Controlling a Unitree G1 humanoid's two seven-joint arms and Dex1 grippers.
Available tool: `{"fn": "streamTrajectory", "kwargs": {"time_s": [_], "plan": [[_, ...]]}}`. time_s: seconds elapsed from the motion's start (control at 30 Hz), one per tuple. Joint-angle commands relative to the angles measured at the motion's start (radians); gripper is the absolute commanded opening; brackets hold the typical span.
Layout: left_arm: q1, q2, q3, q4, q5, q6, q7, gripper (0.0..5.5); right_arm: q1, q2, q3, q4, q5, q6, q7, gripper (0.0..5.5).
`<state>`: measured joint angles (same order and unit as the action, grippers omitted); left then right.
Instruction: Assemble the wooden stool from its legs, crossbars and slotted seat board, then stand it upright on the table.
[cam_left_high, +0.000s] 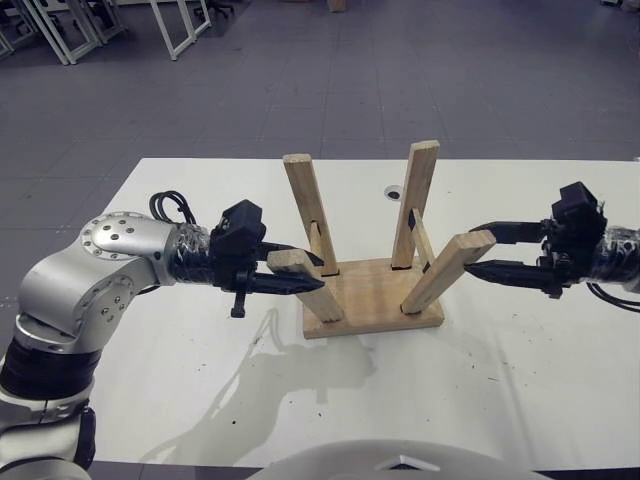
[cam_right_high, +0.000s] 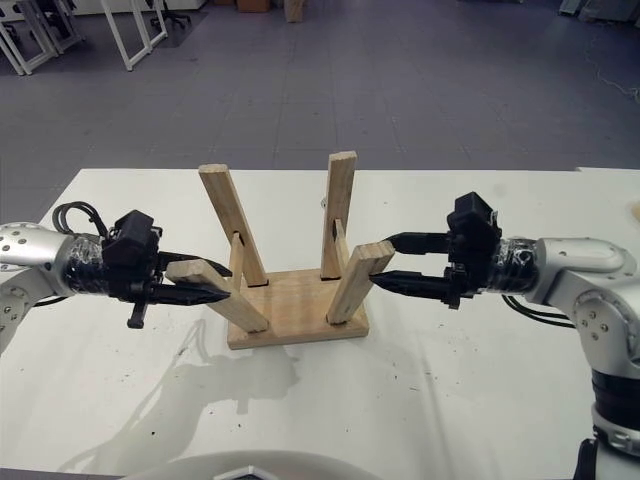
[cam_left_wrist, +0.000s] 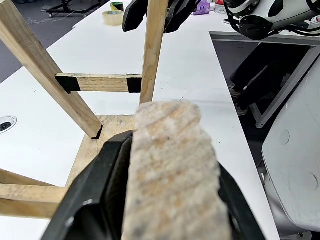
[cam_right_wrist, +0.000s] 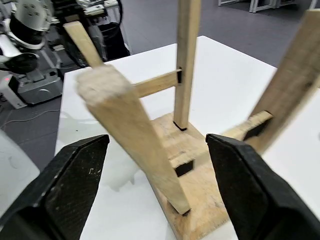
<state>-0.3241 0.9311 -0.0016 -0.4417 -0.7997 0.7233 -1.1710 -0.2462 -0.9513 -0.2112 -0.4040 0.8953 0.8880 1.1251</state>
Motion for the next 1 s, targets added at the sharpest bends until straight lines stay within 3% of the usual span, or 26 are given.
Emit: {"fn": "streamTrajectory", "kwargs": {"time_s": [0.03,0.23,0.33,0.43,0.63,0.73,0.83,1.0], "plan": [[0.019,0.004,-0.031,0.016,0.018,0.013,-0.021,1.31,-0.046,0.017,0.041,-0.028,0.043,0.042,-0.021,3.57],[0.029,0.004,-0.023,0.039,0.003,-0.005,-0.043,1.31,-0.081,0.05,0.105,0.03,0.05,0.081,-0.043,2.49],[0.028,0.01,-0.02,0.06,-0.043,0.034,-0.079,1.31,-0.095,0.052,0.094,0.029,0.18,0.191,-0.037,1.92],[-0.01,0.052,-0.007,0.076,-0.188,0.184,-0.146,1.31,-0.129,0.029,0.084,0.056,0.437,0.383,-0.021,1.91],[-0.159,0.05,-0.023,0.213,-0.354,0.398,-0.217,1.31,-0.244,0.02,0.171,0.272,0.868,0.48,-0.311,1.91],[-0.225,-0.01,-0.064,0.34,-0.302,0.416,-0.202,2.07,-0.299,0.052,0.227,0.405,0.866,0.515,-0.391,2.73],[-0.303,-0.077,-0.169,0.539,-0.117,0.309,-0.221,2.58,-0.331,0.109,0.246,0.531,0.744,0.509,-0.409,3.34],[-0.393,-0.168,-0.173,0.796,0.034,0.211,-0.217,3.38,-0.394,0.174,0.25,0.676,0.519,0.478,-0.334,4.3]]}}
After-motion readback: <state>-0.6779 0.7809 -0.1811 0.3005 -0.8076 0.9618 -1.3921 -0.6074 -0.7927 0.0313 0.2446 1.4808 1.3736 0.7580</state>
